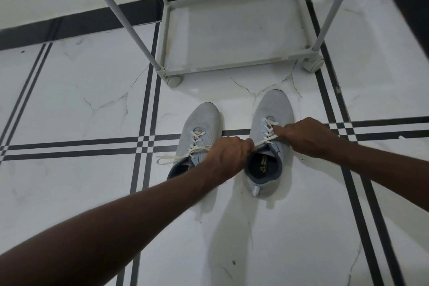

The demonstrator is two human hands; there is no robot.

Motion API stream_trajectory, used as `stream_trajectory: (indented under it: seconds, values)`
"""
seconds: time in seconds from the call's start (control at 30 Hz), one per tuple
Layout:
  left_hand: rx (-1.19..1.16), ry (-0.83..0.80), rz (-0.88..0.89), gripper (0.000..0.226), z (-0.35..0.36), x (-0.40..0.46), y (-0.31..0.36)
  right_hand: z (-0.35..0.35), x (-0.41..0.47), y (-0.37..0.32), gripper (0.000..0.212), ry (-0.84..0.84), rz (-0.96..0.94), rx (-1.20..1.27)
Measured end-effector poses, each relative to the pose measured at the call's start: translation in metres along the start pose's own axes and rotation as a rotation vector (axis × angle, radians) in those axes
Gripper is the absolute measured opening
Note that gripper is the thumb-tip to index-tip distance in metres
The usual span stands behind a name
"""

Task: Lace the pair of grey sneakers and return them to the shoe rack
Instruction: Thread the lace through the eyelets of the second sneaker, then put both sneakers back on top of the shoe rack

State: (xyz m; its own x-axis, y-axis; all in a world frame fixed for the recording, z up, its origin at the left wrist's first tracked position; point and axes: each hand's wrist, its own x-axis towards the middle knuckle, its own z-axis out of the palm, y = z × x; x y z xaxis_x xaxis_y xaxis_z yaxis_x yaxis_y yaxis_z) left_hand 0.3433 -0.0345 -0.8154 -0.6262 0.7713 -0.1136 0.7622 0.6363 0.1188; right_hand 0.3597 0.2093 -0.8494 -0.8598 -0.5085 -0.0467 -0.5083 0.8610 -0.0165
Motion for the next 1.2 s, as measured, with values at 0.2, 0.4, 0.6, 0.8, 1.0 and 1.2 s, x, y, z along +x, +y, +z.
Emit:
stream_trajectory:
  seconds: [0.2,0.4,0.6,0.8,1.0,1.2]
  values:
    - [-0.020,-0.014,-0.023,0.025,0.004,-0.004,-0.004,-0.001,0.017,-0.008,0.019,0.039,0.103,0.091]
    - [-0.121,-0.051,-0.264,0.078,-0.017,-0.028,-0.056,-0.008,-0.002,-0.044,0.068,0.281,0.573,0.416]
    - [-0.545,-0.482,-0.593,0.156,-0.017,-0.103,-0.115,-0.007,-0.016,-0.093,0.102,-0.085,1.083,1.063]
    - [-0.457,-0.237,-0.736,0.033,0.007,-0.128,-0.095,-0.010,-0.021,-0.087,0.062,-0.265,1.055,0.970]
    - [-0.472,-0.110,-0.796,0.018,0.016,-0.123,-0.061,-0.008,-0.021,-0.102,0.036,-0.321,0.930,0.783]
    - [-0.513,-0.036,-0.763,0.013,0.023,-0.112,-0.038,-0.008,-0.008,-0.118,0.020,-0.254,0.881,0.795]
